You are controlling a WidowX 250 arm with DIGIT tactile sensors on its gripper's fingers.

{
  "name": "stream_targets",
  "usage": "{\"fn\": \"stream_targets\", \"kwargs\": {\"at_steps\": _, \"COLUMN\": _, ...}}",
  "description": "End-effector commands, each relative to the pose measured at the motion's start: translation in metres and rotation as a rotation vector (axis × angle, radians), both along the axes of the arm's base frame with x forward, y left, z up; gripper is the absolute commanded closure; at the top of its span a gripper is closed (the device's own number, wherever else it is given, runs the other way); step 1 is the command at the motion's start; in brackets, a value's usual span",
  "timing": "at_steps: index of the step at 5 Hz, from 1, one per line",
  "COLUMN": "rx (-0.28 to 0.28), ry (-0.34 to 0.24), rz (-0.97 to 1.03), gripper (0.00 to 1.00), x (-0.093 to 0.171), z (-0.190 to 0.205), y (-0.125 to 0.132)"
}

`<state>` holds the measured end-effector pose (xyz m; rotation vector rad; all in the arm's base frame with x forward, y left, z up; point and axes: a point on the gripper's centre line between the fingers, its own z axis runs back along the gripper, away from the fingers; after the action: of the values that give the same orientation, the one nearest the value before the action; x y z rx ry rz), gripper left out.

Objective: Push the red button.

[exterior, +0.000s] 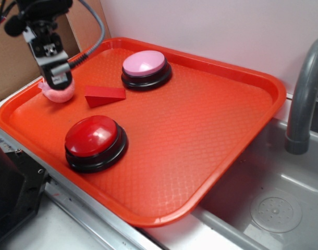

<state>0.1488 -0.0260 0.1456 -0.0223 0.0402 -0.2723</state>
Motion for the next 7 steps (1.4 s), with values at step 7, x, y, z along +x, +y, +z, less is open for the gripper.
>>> {"fn": "stream_targets", "kwargs": {"at_steps": 7, "rx": 0.017, "ry": -0.026, "rz": 0.123, "gripper": 0.0, "x": 0.003, "z": 0.041, "y": 0.008}}
